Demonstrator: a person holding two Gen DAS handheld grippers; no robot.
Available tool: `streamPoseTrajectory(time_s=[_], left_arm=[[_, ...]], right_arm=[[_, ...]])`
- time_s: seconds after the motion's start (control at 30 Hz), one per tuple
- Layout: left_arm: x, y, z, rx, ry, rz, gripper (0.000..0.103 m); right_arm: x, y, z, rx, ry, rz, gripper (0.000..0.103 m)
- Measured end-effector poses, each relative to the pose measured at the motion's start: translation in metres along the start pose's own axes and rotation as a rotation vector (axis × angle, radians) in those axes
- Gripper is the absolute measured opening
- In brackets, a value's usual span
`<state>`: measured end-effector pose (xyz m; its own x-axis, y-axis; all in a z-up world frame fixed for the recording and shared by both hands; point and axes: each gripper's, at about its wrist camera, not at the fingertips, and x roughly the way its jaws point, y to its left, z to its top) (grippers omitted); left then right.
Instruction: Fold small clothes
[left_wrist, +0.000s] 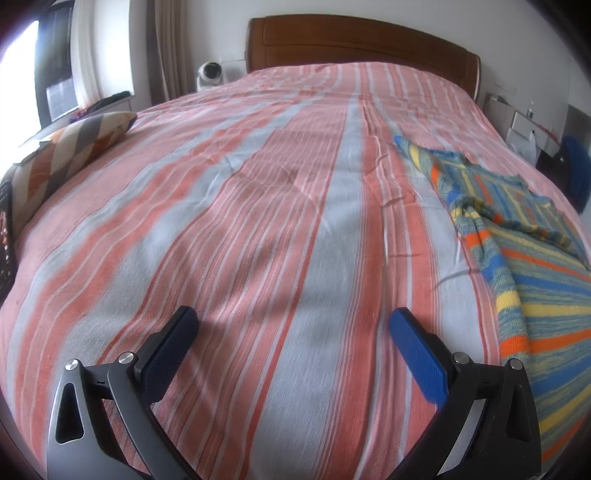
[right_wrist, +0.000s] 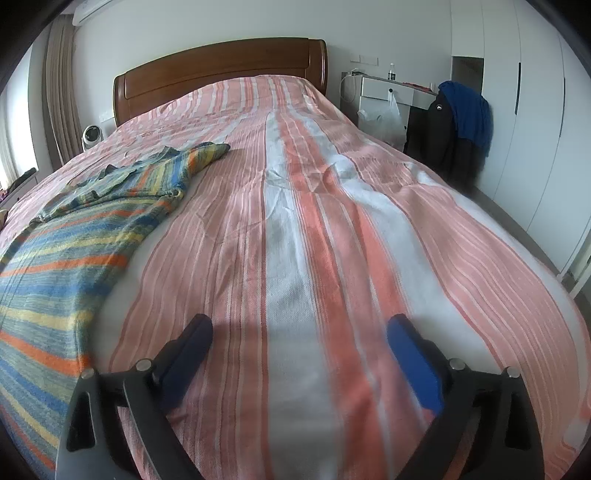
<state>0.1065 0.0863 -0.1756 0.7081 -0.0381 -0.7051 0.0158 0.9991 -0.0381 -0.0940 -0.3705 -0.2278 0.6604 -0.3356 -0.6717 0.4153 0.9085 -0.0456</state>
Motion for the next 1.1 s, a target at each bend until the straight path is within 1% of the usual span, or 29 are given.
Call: streamPoseTrajectory(time_s=[0.27, 1.1], left_arm=[[0.0001, 0.0001, 0.0000, 0.000, -0.001, 0.000, 0.103], [0.0010, 0.0000, -0.0002, 0.002, -0.002, 0.001, 0.103]], right_arm=[[0.0030, 0.0001, -0.0022, 0.003, -0.009, 0.001, 0.098], [0.0045, 0.0003, -0.0023, 0.002, -0.009, -0.003, 0.099]])
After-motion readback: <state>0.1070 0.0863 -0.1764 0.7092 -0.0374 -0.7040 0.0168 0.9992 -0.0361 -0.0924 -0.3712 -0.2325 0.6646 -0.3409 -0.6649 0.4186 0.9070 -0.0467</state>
